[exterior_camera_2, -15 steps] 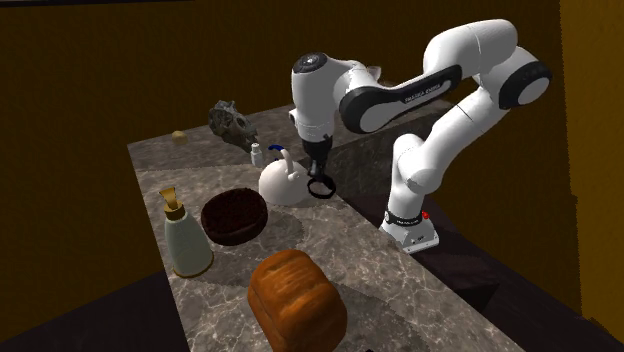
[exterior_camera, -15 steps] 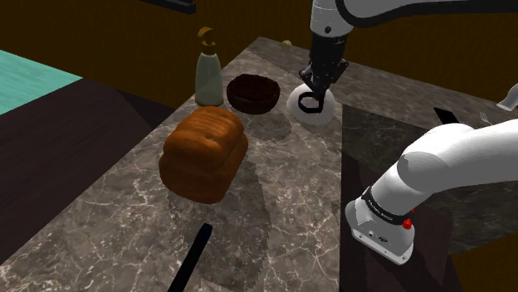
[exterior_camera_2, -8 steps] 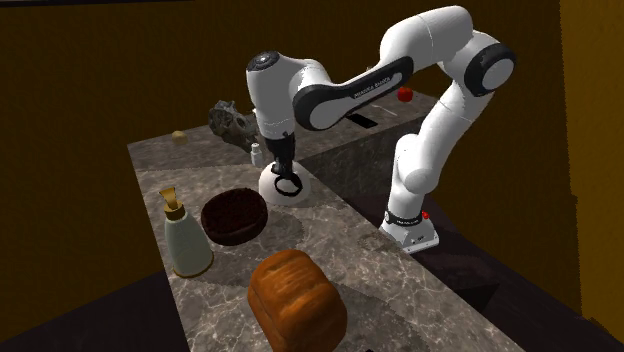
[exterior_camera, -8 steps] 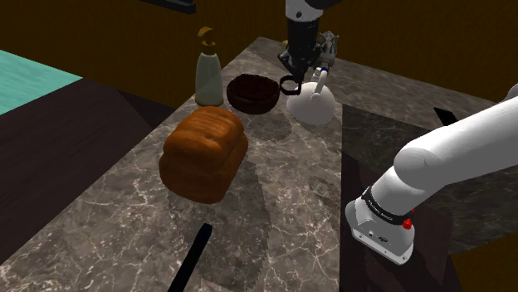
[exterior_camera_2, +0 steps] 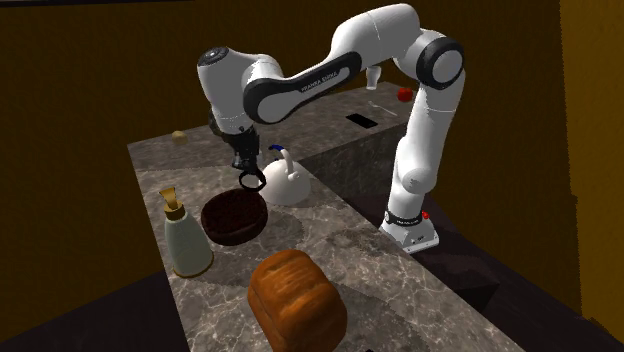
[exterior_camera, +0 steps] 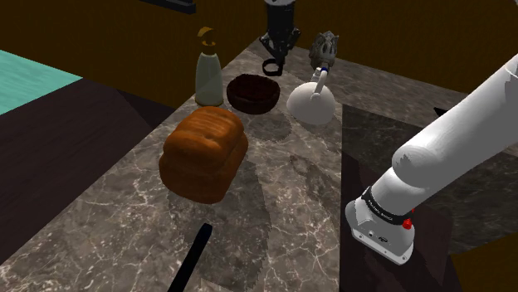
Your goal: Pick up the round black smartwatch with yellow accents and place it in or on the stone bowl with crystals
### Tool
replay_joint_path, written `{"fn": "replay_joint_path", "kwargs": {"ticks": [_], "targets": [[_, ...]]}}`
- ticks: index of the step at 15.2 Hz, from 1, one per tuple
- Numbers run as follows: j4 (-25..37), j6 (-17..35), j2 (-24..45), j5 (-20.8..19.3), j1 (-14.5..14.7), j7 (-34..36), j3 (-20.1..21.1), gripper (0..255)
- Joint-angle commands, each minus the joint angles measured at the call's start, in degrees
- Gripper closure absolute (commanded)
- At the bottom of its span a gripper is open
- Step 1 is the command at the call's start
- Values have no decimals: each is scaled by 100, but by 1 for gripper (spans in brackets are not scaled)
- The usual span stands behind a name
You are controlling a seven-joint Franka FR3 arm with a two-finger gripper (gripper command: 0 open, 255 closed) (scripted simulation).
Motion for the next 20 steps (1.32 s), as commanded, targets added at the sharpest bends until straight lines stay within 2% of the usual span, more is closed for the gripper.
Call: {"fn": "replay_joint_path", "kwargs": {"ticks": [1, 4, 20], "targets": [[494, -71, 469, -182, -16, 53, 21, 255], [1306, -267, 1155, -447, 11, 88, 17, 255], [418, 790, 1375, -600, 3, 362, -20, 255]]}}
